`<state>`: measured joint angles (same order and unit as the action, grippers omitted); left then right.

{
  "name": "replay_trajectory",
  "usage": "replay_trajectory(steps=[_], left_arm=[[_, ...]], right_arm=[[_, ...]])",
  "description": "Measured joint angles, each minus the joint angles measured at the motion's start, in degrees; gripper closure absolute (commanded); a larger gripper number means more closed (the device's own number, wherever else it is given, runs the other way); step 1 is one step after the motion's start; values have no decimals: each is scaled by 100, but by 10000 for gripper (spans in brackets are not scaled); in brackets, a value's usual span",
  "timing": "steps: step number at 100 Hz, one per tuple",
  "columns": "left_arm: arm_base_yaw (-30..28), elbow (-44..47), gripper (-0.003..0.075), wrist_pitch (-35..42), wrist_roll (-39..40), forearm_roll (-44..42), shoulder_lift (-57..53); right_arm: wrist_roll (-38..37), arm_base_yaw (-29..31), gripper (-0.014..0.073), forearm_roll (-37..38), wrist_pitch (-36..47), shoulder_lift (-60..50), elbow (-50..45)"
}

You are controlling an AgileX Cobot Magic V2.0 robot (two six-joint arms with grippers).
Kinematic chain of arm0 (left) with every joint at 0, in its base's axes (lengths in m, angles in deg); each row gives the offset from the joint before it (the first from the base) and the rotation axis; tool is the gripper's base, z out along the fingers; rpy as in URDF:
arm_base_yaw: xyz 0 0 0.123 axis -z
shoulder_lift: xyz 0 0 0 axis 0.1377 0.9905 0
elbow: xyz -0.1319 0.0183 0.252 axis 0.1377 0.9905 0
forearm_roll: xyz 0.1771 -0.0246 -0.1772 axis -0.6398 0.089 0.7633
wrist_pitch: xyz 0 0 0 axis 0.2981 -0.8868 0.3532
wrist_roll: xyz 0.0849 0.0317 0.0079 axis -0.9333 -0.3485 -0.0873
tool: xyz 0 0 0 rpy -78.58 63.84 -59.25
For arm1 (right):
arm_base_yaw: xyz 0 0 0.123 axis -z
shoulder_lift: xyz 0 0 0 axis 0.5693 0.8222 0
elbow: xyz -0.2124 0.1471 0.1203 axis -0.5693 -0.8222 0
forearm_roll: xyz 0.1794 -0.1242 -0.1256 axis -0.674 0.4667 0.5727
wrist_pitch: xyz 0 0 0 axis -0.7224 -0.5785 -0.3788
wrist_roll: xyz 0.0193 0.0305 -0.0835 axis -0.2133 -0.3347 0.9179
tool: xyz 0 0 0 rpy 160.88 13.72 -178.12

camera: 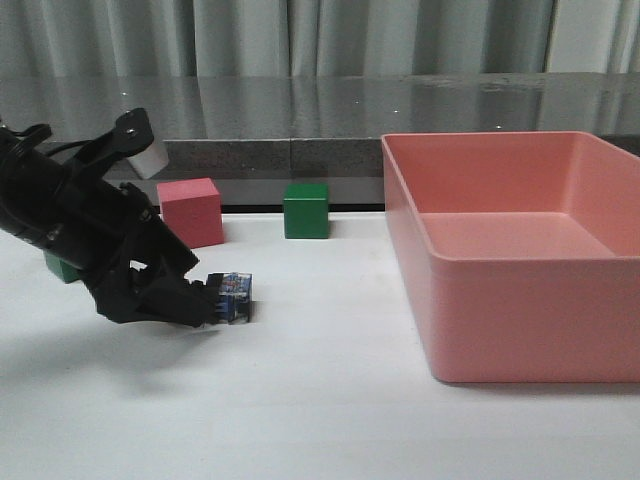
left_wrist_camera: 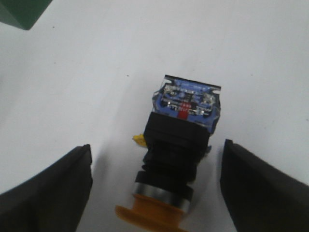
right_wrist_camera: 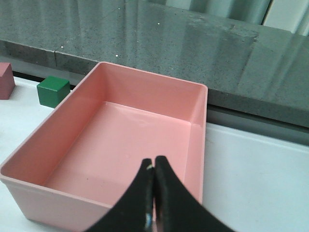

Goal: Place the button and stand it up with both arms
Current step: 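Lower the left gripper onto the lying button and grasp its blue base, then lift the button with the left gripper, rotating it cap-down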

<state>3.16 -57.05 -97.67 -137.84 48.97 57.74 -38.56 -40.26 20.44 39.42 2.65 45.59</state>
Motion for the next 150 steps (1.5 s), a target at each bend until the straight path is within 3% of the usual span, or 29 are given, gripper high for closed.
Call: replay_trajectory(steps=[45,52,71,81,110,118,127,137,150], left_arm=[[-69,-47,204,-197,-13,76,299],[-107,-47,270,-211,-13,76,308],[-224,-47,608,-354,-13,8,343],[-291,-47,732,-417,-13,-5,331],[-400,-38,738,-220,76,-347,-531],[-362,-148,738,-32,532,-913,-948],[-224,-457,738,108,1589,-2015,-1303],[-6,-993,739,-81,3150,-3837,-1492],[470,-1843,739,-902,4982,-6083,-1520]], right_arm=[[0,0,655,0,0,0,0],[0,0,655,0,0,0,0],[-10,0,655,0,0,0,0],[-10,0,655,0,0,0,0],[-10,0,655,0,0,0,0],[-10,0,655,0,0,0,0],[-10,0,655,0,0,0,0],[-10,0,655,0,0,0,0],[-10,0,655,10,0,0,0]])
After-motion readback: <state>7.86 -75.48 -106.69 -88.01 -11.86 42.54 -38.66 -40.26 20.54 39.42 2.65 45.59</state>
